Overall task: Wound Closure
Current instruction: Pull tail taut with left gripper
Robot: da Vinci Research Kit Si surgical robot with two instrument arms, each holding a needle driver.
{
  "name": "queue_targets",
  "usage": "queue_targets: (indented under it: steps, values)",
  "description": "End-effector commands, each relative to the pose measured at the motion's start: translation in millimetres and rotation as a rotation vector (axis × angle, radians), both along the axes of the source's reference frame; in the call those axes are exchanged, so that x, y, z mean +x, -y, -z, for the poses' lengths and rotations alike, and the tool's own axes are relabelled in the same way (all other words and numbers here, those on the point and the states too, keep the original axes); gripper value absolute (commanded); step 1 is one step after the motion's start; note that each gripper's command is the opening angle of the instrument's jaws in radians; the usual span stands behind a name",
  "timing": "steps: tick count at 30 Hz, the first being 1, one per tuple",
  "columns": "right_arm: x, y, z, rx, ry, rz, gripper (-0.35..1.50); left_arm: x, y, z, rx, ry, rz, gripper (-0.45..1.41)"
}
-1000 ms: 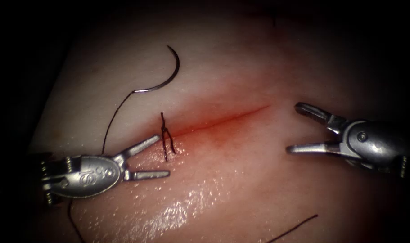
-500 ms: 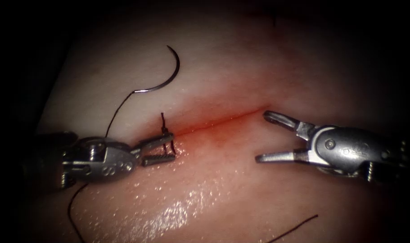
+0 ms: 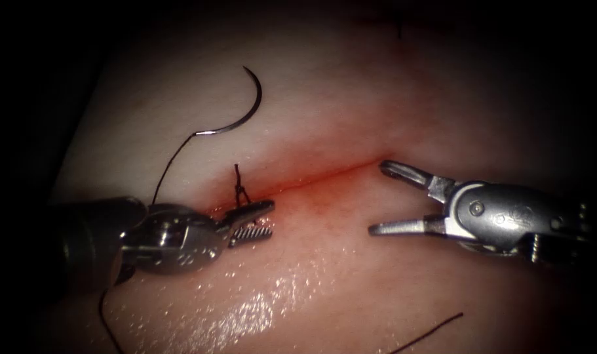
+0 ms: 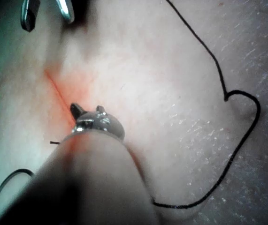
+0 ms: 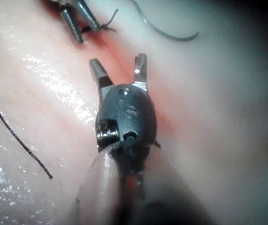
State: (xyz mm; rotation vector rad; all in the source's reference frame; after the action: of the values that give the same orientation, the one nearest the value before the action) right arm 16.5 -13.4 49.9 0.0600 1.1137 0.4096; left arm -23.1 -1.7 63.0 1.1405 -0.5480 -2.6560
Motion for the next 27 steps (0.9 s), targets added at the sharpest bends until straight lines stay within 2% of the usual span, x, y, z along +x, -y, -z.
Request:
queue_targets:
  steps: [1, 8, 10, 12, 17, 22, 27]
  values:
    - [0.9, -0.1, -0.5, -0.001, -0.002, 0.0, 1.45, -0.3, -0.3, -0.4, -0.001, -0.001, 0.001, 0.07]
    - [1.1, -0.1, -0.5, -0.001, -0.001, -0.002, 1.45, 0.2, -0.4, -0.6, -0.003, -0.012, 0.004, 0.05]
    - [1.2, -0.1, -0.5, -0.001, -0.001, -0.002, 1.45, 0.2, -0.3, -0.6, -0.003, -0.012, 0.005, -0.11]
    - [1.2, -0.1, -0.5, -0.001, -0.001, -0.003, 1.45, 0.2, -0.3, -0.5, -0.001, -0.014, 0.003, -0.45]
    - [1.8, 0.2, -1.1, -0.02, 0.001, 0.007, 1.33, 0.4, -0.4, -0.4, 0.002, -0.033, -0.031, -0.45]
    - [3.0, -0.3, -2.9, -0.077, -0.053, 0.078, 1.23, 1.4, -1.0, -0.1, -0.007, -0.033, -0.055, -0.45]
    - [5.7, -1.1, -6.4, -0.207, -0.167, 0.138, 1.28, 2.3, -1.7, 0.1, 0.002, -0.017, -0.07, -0.45]
